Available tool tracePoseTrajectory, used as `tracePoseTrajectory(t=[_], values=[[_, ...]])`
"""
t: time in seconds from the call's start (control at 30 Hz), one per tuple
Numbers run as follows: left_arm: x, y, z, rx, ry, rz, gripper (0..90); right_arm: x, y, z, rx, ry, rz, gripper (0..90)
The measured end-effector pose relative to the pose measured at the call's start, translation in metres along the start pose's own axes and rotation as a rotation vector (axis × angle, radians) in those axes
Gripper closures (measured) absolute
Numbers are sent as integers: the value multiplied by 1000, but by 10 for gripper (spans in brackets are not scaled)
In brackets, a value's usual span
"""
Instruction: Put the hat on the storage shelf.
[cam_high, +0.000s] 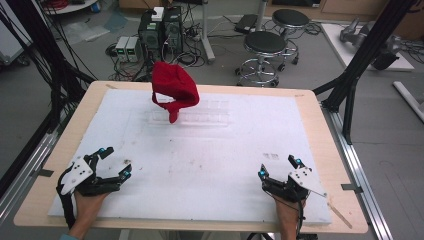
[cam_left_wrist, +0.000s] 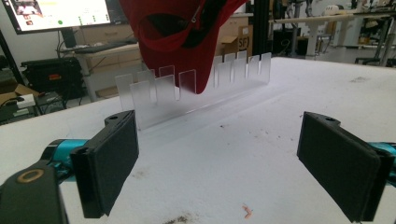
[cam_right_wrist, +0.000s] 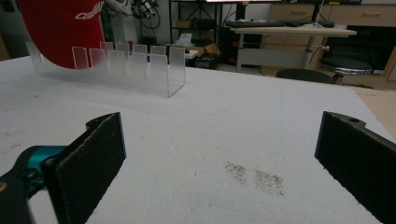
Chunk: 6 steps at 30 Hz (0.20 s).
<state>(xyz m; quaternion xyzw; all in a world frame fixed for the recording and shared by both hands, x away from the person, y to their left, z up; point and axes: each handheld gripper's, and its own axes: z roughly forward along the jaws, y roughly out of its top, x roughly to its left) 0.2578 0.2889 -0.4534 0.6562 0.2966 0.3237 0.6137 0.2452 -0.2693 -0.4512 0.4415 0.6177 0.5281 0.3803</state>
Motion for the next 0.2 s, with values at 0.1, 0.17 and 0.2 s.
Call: tracePoseTrajectory(t=[0.1,0.17,0.2], values=[[3,-1,-2,-20,5,-28,139,0,0,-1,-10,-1,1,6],[4,-1,-2,-25,4,-38,148,-1,0,-1,-8,-1,7,6],[4,-1,-2,-25,4,-38,148,-1,0,-1,-8,0,15,6]])
